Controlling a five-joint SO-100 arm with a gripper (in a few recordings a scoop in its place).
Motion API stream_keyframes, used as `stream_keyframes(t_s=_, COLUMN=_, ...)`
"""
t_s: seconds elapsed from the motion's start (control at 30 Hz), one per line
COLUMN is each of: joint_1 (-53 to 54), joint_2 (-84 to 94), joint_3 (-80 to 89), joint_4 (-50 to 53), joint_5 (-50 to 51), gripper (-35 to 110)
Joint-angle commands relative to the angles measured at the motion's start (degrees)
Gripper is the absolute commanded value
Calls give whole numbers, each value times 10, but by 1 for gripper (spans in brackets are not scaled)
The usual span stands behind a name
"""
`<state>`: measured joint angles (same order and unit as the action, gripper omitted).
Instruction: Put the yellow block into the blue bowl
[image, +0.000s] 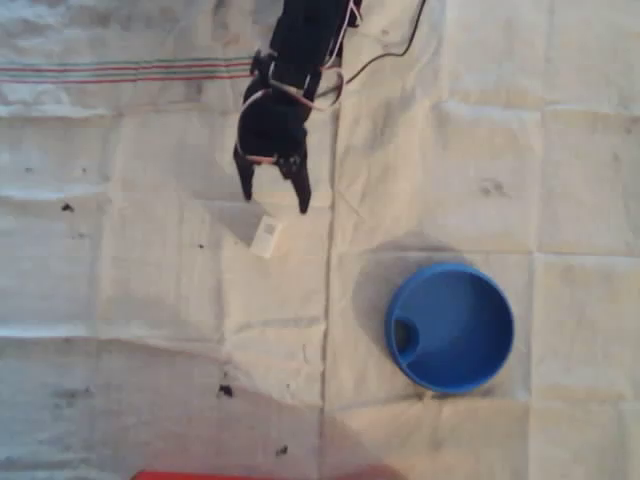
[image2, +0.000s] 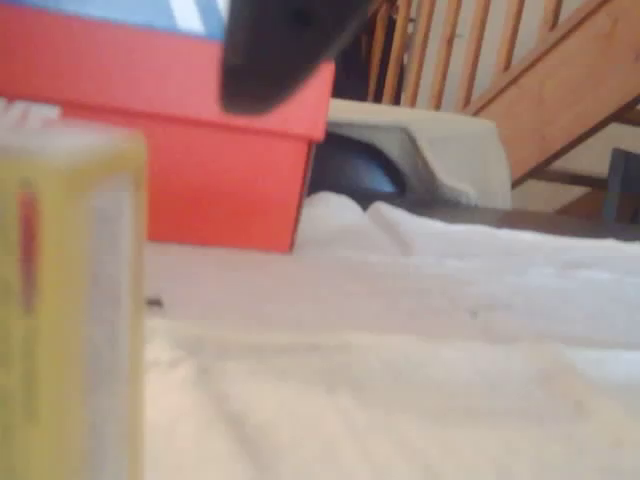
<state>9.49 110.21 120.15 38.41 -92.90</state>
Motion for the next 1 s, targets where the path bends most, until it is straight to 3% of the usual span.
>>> stream_keyframes(t_s=0.0, joint_1=4, joint_2=-8, joint_3=-13, joint_4=-42, joint_5=-7, gripper=30)
stream_keyframes(t_s=0.97, joint_1=-2, joint_2=-153, joint_3=-21, joint_4=-221, joint_5=-7, gripper=29)
